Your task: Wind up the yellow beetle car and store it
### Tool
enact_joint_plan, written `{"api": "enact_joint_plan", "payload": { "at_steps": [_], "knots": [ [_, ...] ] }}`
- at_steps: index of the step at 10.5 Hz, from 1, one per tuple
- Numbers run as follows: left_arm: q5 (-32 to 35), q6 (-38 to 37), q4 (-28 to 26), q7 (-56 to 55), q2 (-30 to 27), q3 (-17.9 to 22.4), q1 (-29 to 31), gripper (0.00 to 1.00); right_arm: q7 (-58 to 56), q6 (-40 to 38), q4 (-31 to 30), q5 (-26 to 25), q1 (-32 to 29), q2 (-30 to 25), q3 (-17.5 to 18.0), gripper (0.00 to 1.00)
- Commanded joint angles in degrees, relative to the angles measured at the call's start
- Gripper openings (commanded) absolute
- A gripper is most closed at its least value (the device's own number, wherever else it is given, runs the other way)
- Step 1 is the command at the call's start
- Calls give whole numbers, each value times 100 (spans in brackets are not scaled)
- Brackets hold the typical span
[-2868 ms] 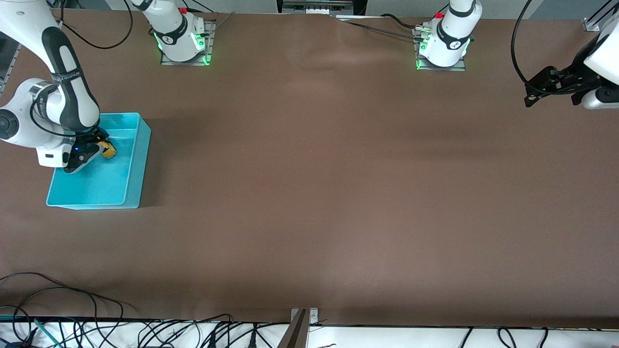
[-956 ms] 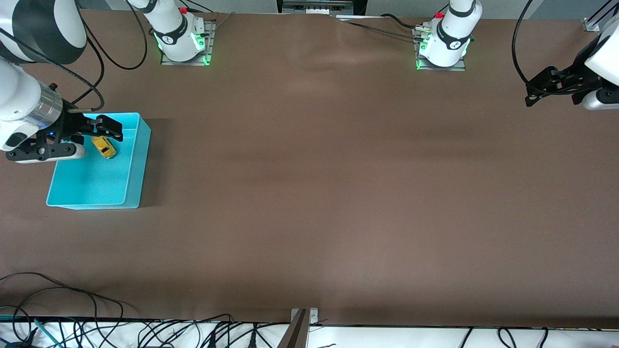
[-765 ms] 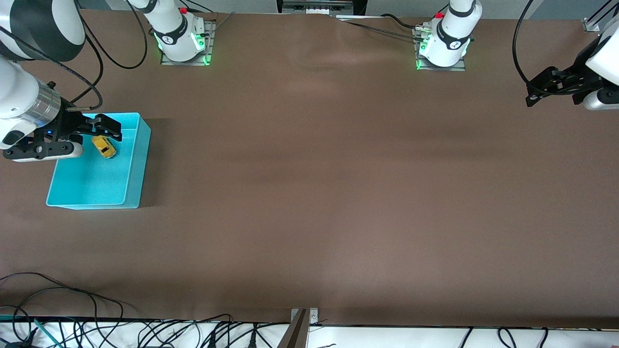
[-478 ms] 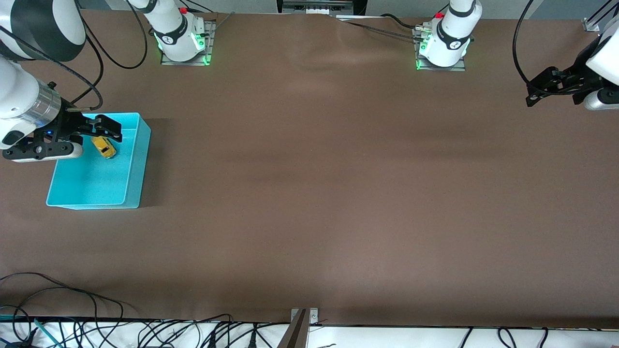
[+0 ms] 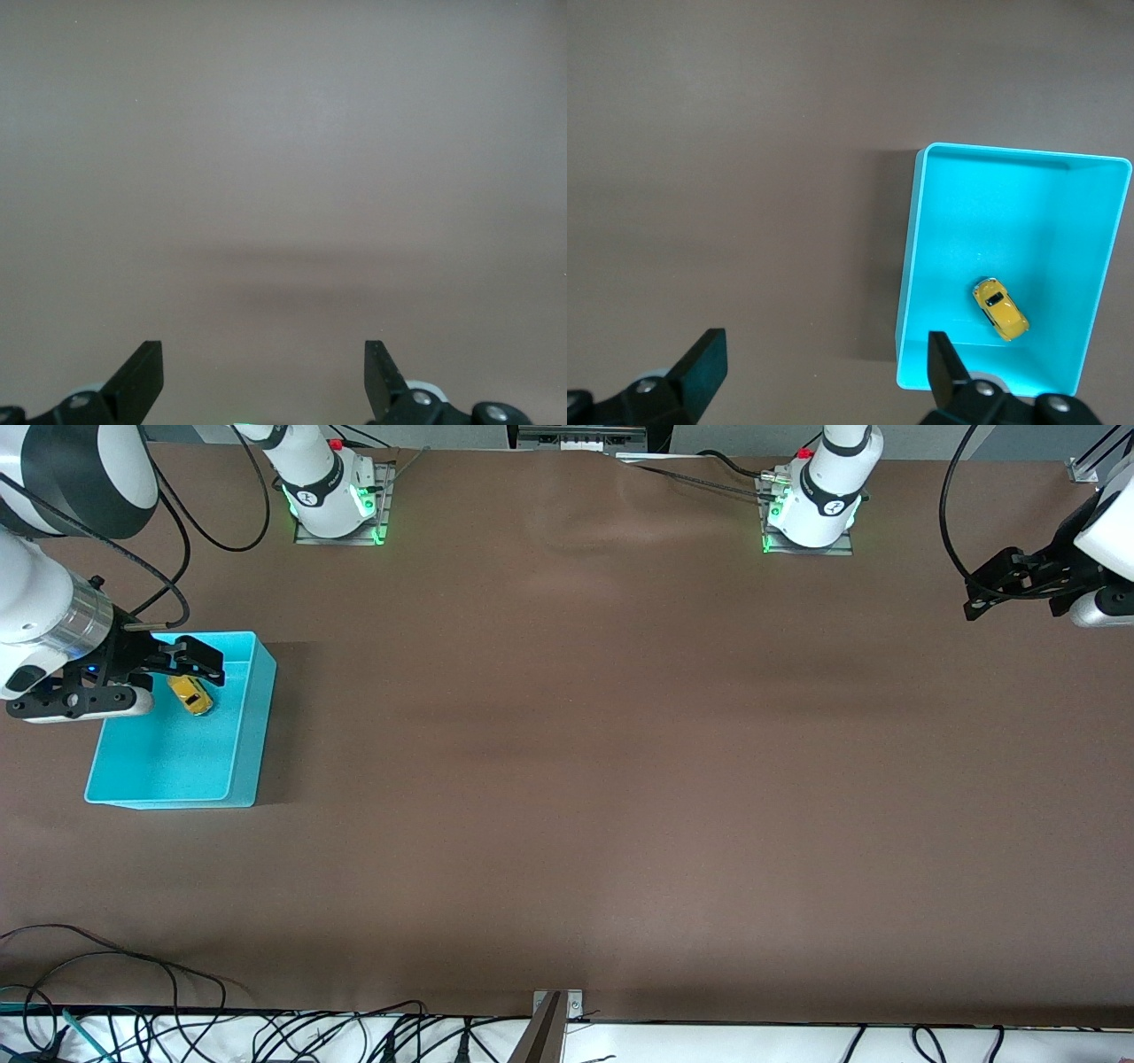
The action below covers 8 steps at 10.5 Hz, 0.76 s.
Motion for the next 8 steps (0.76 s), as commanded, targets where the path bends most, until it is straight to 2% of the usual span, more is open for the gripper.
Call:
{"api": "enact_joint_plan", "payload": {
  "at_steps": [1,2,8],
  "knots": [
    [-413,-216,231,-63,87,5,144,100,69,-4,1,-21,-26,-22,53,100],
    [-563,-217,231,-72,88,5,354,100,69,5,10,5,-26,-4,53,100],
    [-539,-217,231,-72,88,-13,365,100,69,-4,124,14,-26,75,44,100]
  ]
}}
